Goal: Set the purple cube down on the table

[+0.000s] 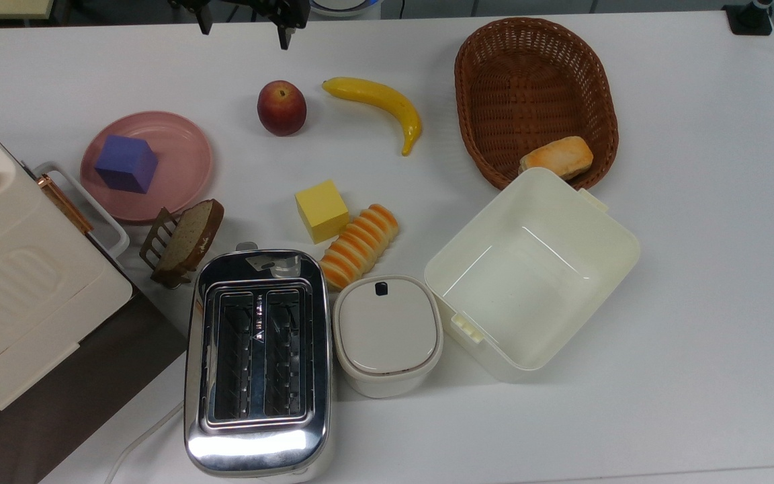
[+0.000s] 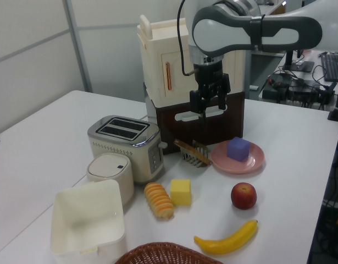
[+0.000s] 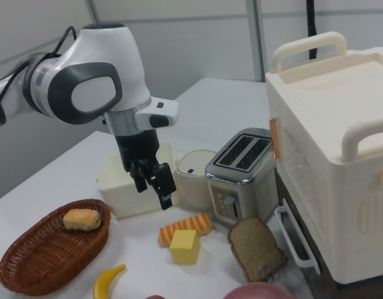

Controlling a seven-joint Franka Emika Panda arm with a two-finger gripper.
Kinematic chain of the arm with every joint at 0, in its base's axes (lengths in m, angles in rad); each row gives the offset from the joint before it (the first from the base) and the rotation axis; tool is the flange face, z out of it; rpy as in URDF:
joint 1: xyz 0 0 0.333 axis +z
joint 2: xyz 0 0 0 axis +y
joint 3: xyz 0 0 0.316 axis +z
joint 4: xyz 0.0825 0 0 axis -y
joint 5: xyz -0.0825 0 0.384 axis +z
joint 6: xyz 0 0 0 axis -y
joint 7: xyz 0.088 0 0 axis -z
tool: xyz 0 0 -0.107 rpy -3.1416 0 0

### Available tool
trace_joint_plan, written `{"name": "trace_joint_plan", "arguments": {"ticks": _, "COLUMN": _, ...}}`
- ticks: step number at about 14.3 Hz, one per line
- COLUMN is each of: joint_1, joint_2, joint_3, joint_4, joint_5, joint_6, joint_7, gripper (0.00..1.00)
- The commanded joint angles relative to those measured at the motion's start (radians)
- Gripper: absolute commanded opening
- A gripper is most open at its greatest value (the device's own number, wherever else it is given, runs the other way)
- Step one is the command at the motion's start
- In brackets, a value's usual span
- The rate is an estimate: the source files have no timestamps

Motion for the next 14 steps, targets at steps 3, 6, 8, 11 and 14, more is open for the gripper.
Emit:
{"name": "trace_joint_plan", "arguments": {"ticks": 3, "joint_1": -0.004, "joint_2": -0.002, "joint_3": -0.013, "joint_4": 0.008, "joint_5": 0.006, "joint_6": -0.029, "joint_7": -0.043, "gripper": 1.00}}
{"name": "trace_joint_plan", "arguments": {"ticks": 6, "joint_1": -0.001, "joint_2": -0.001, "joint_3": -0.013, "joint_4": 0.008, "joint_5": 0.006, "joint_6": -0.027, "joint_7": -0.043, "gripper": 1.00}}
{"name": "trace_joint_plan", "arguments": {"ticks": 8, "joint_1": 0.001, "joint_2": -0.001, "joint_3": -0.013, "joint_4": 0.008, "joint_5": 0.006, "joint_6": -0.027, "joint_7": -0.043, "gripper": 1.00}}
{"name": "trace_joint_plan", "arguments": {"ticks": 11, "joint_1": -0.002, "joint_2": -0.001, "joint_3": -0.011, "joint_4": 0.008, "joint_5": 0.006, "joint_6": -0.027, "joint_7": -0.043, "gripper": 1.00}}
{"name": "trace_joint_plan", "arguments": {"ticks": 14, "joint_1": -0.008, "joint_2": -0.001, "joint_3": -0.014, "joint_4": 0.008, "joint_5": 0.015, "joint_6": -0.027, "joint_7": -0.030, "gripper": 1.00}}
